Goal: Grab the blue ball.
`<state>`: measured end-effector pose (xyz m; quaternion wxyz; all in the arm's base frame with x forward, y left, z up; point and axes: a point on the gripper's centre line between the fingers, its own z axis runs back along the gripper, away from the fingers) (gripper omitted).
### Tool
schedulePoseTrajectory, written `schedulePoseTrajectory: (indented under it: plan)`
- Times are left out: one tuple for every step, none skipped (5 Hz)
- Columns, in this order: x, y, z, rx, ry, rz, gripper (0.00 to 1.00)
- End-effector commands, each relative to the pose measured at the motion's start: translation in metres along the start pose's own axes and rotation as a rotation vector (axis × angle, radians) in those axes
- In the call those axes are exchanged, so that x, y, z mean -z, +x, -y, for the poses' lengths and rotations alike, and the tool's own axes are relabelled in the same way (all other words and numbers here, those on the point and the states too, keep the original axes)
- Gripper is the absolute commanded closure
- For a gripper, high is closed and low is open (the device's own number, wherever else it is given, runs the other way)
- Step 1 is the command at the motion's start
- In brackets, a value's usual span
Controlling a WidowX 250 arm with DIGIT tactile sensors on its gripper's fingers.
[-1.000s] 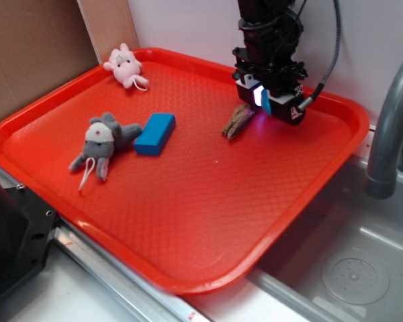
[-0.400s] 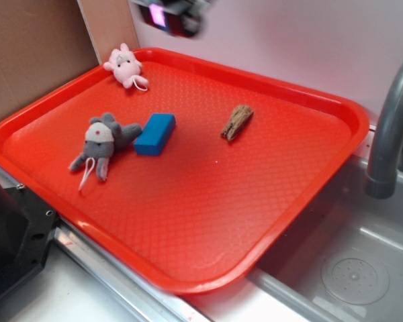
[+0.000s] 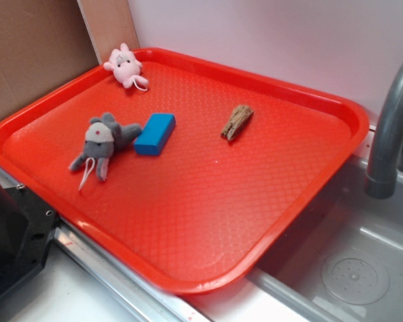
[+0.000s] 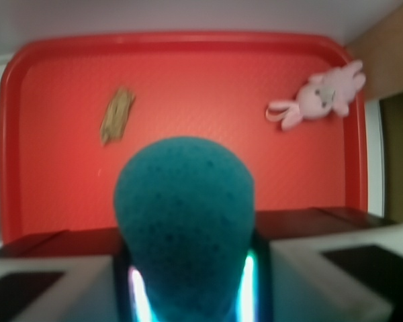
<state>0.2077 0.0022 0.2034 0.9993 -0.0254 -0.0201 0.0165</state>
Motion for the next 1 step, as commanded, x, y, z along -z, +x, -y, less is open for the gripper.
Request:
schedulePoseTrajectory:
  plan:
    - [-0.0129,0.0032,0.0127,0.001,0.037,0.049,1.00]
